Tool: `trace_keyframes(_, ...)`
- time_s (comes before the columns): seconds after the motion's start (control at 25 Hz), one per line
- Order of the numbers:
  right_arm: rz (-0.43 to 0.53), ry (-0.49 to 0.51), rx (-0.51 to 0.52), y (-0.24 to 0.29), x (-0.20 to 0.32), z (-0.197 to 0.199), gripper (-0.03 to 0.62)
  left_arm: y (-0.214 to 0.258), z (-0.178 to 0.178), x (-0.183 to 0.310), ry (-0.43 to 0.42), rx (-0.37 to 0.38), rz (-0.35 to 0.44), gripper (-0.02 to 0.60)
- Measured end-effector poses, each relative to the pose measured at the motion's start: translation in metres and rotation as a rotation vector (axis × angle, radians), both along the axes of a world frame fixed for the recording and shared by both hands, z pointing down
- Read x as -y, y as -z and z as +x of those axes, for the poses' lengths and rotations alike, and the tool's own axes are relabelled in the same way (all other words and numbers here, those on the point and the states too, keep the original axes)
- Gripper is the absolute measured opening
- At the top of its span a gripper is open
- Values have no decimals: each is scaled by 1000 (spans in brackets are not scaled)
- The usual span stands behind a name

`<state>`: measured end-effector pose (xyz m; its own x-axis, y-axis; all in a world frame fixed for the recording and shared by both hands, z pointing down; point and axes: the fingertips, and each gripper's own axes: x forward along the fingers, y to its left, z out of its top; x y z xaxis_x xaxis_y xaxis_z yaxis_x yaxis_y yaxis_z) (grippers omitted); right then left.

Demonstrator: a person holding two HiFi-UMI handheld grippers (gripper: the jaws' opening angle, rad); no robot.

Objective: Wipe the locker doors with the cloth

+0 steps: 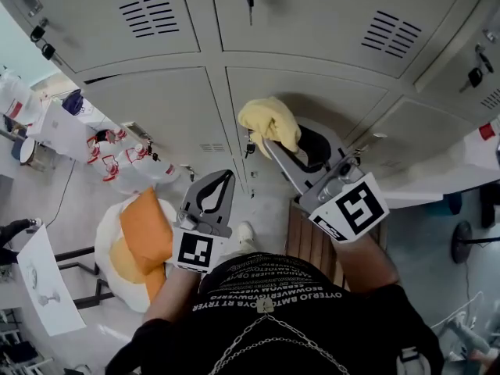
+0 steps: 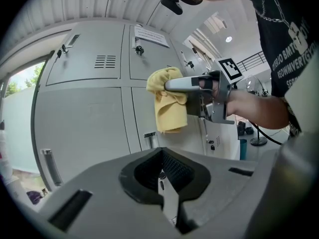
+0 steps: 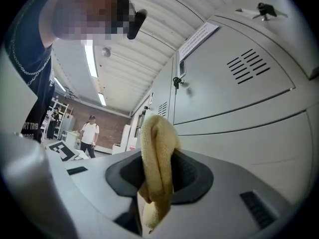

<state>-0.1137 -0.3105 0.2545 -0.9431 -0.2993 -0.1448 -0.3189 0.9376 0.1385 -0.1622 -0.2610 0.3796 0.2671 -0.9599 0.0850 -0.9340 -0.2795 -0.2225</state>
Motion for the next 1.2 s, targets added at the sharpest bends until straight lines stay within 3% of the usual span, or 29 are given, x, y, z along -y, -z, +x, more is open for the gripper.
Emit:
trace_keyframes(0.28,11,-39,-30,6,14,-36,110,-4,-6,1,2,-15,-8,6)
trace_keyframes(0.48,29,-98,-53,9,27,-39,110,-5,-2,1,-4,-24,-10,6)
trace_keyframes(1.2,24,-311,-79,0,72,53,110,-1,39,-2,-58,-6,-6,6)
